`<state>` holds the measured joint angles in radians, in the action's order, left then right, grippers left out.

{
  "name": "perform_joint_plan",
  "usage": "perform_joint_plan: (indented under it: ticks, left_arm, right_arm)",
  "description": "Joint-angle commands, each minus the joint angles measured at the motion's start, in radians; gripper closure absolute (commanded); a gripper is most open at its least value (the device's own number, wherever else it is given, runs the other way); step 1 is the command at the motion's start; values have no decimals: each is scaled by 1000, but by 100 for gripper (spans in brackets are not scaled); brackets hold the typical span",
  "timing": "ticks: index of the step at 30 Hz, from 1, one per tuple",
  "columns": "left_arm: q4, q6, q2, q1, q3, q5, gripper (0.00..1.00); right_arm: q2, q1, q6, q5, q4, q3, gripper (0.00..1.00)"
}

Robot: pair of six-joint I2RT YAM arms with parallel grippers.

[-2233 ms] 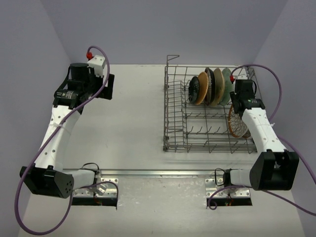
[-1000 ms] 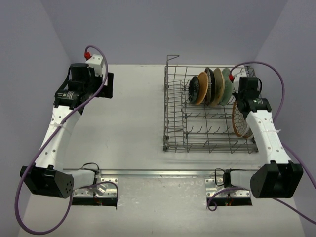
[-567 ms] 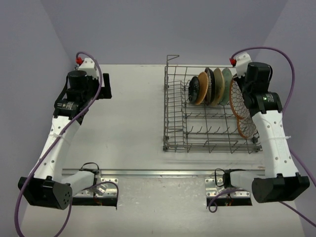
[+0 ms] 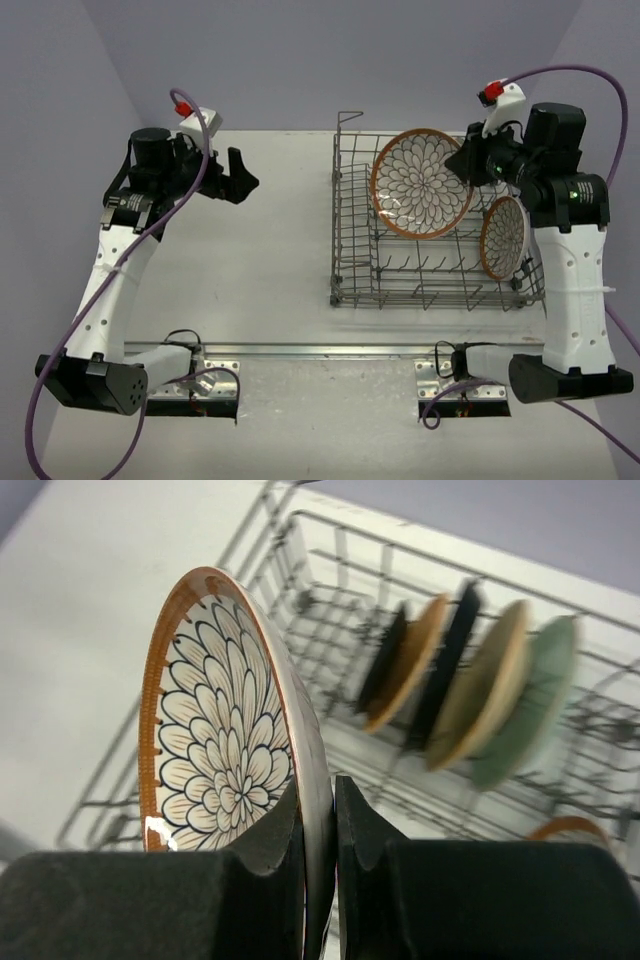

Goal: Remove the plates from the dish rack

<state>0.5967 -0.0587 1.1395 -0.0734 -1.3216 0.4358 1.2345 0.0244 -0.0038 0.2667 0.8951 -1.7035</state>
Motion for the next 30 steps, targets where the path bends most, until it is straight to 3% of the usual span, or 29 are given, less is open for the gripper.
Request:
perform_joint_plan:
  ticks: [1, 3, 7, 24, 30]
  left_arm:
    - [18, 21, 47, -6, -76, 303, 2]
    - [17, 45, 70, -13, -82, 385, 4]
    - [17, 50, 92, -60, -84, 415, 7]
    - [89, -18, 154, -210, -110, 362, 14]
    - [113, -42, 161, -234, -95, 368, 15]
  right_arm:
    - [-27, 3, 215, 433, -135, 83, 100]
    - [-42, 7, 274, 519, -218, 155, 100]
    - [-59, 83, 297, 502, -309, 272, 100]
    - [90, 335, 237, 412, -295, 248, 100]
    - [178, 407, 235, 406, -283, 172, 100]
